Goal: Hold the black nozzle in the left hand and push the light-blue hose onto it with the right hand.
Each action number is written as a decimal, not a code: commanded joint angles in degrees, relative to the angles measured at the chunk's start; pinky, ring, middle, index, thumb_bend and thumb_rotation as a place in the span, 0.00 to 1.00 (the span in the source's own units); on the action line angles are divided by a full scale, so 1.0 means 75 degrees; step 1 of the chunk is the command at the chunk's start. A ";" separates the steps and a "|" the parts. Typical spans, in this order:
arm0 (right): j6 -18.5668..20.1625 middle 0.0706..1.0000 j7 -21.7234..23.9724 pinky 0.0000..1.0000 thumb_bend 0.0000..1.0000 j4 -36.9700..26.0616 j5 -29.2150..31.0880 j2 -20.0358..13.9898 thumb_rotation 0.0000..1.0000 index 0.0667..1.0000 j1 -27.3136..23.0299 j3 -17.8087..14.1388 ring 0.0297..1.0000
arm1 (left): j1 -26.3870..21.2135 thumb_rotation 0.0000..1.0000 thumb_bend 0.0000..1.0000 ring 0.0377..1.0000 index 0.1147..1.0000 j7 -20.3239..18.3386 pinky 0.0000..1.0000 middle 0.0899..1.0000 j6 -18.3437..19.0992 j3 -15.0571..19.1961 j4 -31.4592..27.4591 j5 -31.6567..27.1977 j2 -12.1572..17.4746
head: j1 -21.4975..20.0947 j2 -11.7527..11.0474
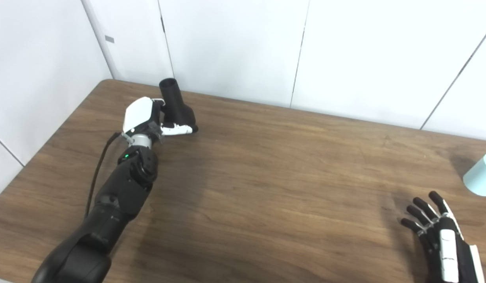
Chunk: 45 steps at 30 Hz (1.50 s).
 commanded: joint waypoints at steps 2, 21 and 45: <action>0.0099 0.81 -0.0007 0.70 0.36 0.0052 -0.0131 0.0070 0.87 0.88 0.0270 0.0110 0.80 | -0.0112 0.05 0.52 0.84 0.41 -0.0075 1.00 0.68 0.0124 -0.0130 -0.0691 0.0375 0.0143 | -0.0018 0.0017; 0.0074 0.78 -0.0125 0.68 0.36 0.0011 -0.0274 0.0078 0.88 0.87 0.0274 0.0195 0.78 | 0.0912 0.05 0.52 0.83 0.41 -0.1292 1.00 0.69 0.0404 -0.1036 -0.3041 0.1422 -0.0504 | -0.0088 0.0115; 0.0194 0.74 -0.0243 0.66 0.39 0.0021 -0.0361 0.0118 0.85 0.87 0.0217 0.0272 0.75 | 0.2039 0.05 0.52 0.84 0.42 -0.1111 1.00 0.72 -0.0296 -0.1933 -0.3406 0.2355 -0.1415 | -0.0789 0.0269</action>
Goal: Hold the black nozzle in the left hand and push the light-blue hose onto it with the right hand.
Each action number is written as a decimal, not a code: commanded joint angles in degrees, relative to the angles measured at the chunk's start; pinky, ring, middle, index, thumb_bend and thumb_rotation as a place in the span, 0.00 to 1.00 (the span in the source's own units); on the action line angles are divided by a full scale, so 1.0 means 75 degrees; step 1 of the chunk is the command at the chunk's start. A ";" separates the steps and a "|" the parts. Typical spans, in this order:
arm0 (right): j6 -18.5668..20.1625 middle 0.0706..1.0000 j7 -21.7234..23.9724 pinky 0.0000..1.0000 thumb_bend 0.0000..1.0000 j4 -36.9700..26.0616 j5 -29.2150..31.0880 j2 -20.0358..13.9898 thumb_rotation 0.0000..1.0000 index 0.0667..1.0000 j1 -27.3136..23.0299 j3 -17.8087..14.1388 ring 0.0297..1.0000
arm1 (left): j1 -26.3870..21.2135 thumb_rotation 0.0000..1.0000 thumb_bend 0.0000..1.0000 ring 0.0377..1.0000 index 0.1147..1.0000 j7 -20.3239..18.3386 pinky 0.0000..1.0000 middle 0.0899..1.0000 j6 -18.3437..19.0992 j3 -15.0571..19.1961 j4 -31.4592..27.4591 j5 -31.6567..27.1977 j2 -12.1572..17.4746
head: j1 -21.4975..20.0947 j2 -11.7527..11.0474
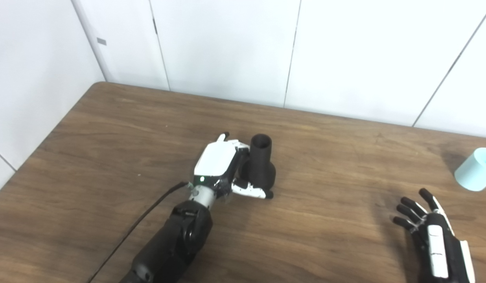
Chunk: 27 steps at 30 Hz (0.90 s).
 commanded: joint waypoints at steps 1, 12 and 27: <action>0.0135 0.74 0.0064 0.66 0.39 0.0125 -0.0066 0.0055 0.85 0.87 0.0171 0.0099 0.75 | 0.0197 0.05 0.52 0.84 0.42 -0.0095 1.00 0.72 -0.0097 -0.0143 -0.0131 0.0183 0.0003 | -0.0081 0.0035; 0.0127 0.74 -0.0055 0.67 0.42 0.0100 -0.0414 0.0172 0.87 0.85 0.0167 0.0231 0.75 | 0.0762 0.05 0.52 0.85 0.41 0.0022 1.00 0.74 -0.0671 -0.0524 -0.0383 0.0472 -0.0037 | -0.0873 0.0164; 0.0229 0.74 -0.0140 0.66 0.42 -0.0128 -0.0656 0.0247 0.89 0.86 0.0277 0.0444 0.74 | 0.1250 0.05 0.52 0.84 0.41 0.0064 1.00 0.72 -0.0990 -0.0868 -0.0558 0.0795 -0.0265 | -0.1518 0.0227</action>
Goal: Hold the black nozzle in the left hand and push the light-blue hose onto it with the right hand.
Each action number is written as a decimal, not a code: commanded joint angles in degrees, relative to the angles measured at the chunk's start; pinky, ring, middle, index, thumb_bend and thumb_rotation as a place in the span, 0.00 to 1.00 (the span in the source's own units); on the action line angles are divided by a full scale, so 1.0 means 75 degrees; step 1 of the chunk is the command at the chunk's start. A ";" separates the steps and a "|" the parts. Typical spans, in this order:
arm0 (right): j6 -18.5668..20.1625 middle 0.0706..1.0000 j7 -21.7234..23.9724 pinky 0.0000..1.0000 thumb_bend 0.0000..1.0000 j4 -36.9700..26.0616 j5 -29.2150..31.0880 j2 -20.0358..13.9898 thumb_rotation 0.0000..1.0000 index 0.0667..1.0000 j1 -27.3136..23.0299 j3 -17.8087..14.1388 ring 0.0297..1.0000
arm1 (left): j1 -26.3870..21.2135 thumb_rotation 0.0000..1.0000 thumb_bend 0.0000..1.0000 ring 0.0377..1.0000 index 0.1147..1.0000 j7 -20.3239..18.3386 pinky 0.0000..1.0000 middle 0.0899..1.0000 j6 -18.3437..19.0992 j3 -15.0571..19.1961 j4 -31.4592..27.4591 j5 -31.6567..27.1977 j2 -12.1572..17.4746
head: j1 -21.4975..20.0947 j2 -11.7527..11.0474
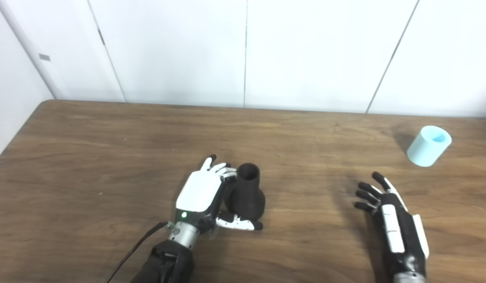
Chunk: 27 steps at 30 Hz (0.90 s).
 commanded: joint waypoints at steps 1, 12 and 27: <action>0.0234 0.74 0.0102 0.66 0.39 -0.0093 -0.0085 0.0130 0.89 0.86 0.0243 0.0189 0.74 | 0.0341 0.05 0.52 0.85 0.41 -0.0195 1.00 0.73 -0.0132 -0.0218 0.0078 0.0128 -0.0054 | -0.0179 0.0026; 0.0060 0.72 -0.0232 0.62 0.39 -0.0404 -0.0477 0.0186 0.54 0.80 0.0215 0.0073 0.71 | 0.0446 0.05 0.52 0.84 0.42 -0.0424 1.00 0.73 -0.0166 -0.0266 -0.0064 0.0169 -0.0063 | -0.1046 -0.0016; 0.0210 0.75 -0.0586 0.65 0.66 -0.0469 -0.1340 -0.0880 0.15 0.77 -0.0744 -0.1150 0.72 | 0.0329 0.05 0.52 0.82 0.42 -0.0307 1.00 0.72 -0.0516 -0.0091 0.0218 -0.0003 0.0060 | -0.2476 -0.0294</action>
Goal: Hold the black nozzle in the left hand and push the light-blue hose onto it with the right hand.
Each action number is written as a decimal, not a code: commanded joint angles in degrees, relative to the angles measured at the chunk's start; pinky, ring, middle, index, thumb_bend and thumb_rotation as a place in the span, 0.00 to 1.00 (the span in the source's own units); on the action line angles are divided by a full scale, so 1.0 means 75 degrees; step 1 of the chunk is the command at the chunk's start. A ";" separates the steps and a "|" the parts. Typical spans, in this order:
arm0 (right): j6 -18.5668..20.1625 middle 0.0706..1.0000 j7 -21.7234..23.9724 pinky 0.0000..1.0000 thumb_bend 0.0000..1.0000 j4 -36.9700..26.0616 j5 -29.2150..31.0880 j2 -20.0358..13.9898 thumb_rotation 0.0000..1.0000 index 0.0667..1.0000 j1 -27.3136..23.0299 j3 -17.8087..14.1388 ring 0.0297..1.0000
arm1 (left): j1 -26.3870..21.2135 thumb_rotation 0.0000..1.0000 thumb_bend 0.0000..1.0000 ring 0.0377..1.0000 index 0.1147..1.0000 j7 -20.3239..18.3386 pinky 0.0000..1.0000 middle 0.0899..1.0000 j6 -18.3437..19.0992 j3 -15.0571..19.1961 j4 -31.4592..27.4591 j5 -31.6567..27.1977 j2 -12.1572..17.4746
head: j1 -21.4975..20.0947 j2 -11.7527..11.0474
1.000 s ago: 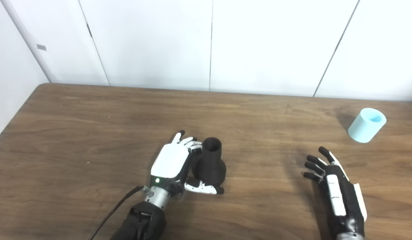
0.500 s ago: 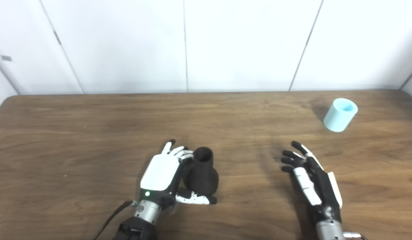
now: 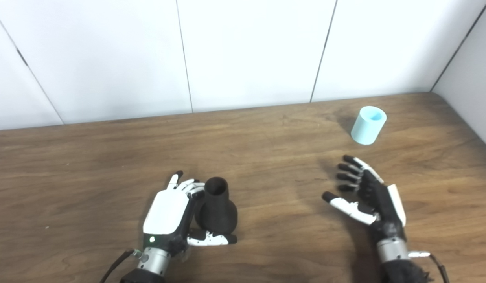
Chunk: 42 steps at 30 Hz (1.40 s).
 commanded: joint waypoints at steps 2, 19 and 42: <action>0.0065 0.75 -0.0126 0.66 0.69 -0.0614 -0.0608 -0.0316 0.16 0.75 -0.0424 -0.0063 0.72 | 0.0183 0.05 0.52 0.82 0.42 -0.0034 1.00 0.71 -0.0255 -0.0025 0.0409 -0.0020 0.0151 | -0.0161 -0.0030; 0.1628 0.76 0.0484 0.68 0.88 -0.0964 -0.4658 -0.2499 0.03 0.74 -0.1926 0.0127 0.76 | 0.0078 0.05 0.52 0.80 0.42 -0.0115 1.00 0.70 -0.0656 0.0240 0.0608 -0.0219 0.0276 | -0.1067 -0.0284; 0.2994 0.92 0.3164 0.86 0.94 0.2292 -0.5183 -0.4439 0.14 0.85 -0.5110 0.1414 0.95 | 0.0137 0.05 0.52 0.81 0.42 -0.0142 1.00 0.71 -0.0730 0.0319 0.0550 -0.0106 0.0285 | -0.1004 -0.0241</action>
